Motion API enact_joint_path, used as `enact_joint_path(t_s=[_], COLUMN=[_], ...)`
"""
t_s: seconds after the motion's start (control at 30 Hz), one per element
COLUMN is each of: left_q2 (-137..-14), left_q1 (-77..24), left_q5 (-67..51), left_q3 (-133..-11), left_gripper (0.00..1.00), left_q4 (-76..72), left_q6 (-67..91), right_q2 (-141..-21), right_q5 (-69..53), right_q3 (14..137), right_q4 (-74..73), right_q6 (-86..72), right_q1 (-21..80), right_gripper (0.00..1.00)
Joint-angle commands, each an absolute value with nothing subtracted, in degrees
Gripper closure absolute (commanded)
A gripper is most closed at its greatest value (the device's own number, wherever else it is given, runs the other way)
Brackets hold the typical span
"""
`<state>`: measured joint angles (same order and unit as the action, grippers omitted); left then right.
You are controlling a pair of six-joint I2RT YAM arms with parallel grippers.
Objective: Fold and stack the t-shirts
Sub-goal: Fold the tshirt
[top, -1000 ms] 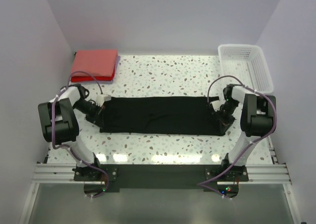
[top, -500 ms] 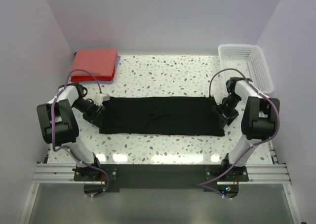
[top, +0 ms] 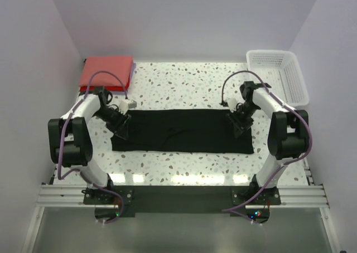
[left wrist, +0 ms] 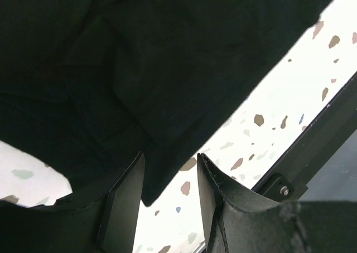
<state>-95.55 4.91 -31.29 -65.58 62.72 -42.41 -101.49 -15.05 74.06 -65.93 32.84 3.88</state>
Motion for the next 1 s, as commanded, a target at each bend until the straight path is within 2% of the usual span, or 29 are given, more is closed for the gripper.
enact_joint_path(t_s=[0.0,0.27,0.4,0.53,0.6,0.73,0.9,0.97], left_q2=[-98.3,-100.4,-102.7,-103.8,-104.0,-104.1,-102.6,-102.3], left_q1=[5.3,5.3,5.2,5.2,5.2,5.2,5.2,5.2], left_q5=[-31.4,-30.8,-32.3,-33.5,-34.3,-35.2,-35.2,-35.4], left_q3=[-64.3,-63.0,-63.5,-64.3,-64.9,-65.5,-65.9,-66.3], left_gripper=[0.52,0.52,0.56,0.62,0.66,0.74,0.75,0.81], left_q4=[58.1,56.7,57.0,57.7,58.3,59.4,60.6,61.0], left_q6=[-37.0,-35.0,-34.6,-35.2,-35.2,-35.5,-35.7,-35.9], right_q2=[-102.8,-103.7,-104.0,-102.4,-100.5,-95.0,-97.1,-95.5], right_q5=[-17.1,-15.4,-14.6,-19.7,-26.3,-28.6,-29.5,-29.9], right_q3=[73.9,72.9,72.1,74.4,75.2,73.9,76.6,75.0], right_q4=[-62.1,-60.5,-60.1,-61.5,-59.5,-49.7,-42.9,-36.5], right_q6=[29.6,29.2,29.6,29.4,27.5,22.9,19.7,18.6], right_q1=[5.2,6.3,6.3,7.8,9.0,18.3,28.7,31.2], right_gripper=[0.64,0.64,0.66,0.67,0.62,0.61,0.62,0.59])
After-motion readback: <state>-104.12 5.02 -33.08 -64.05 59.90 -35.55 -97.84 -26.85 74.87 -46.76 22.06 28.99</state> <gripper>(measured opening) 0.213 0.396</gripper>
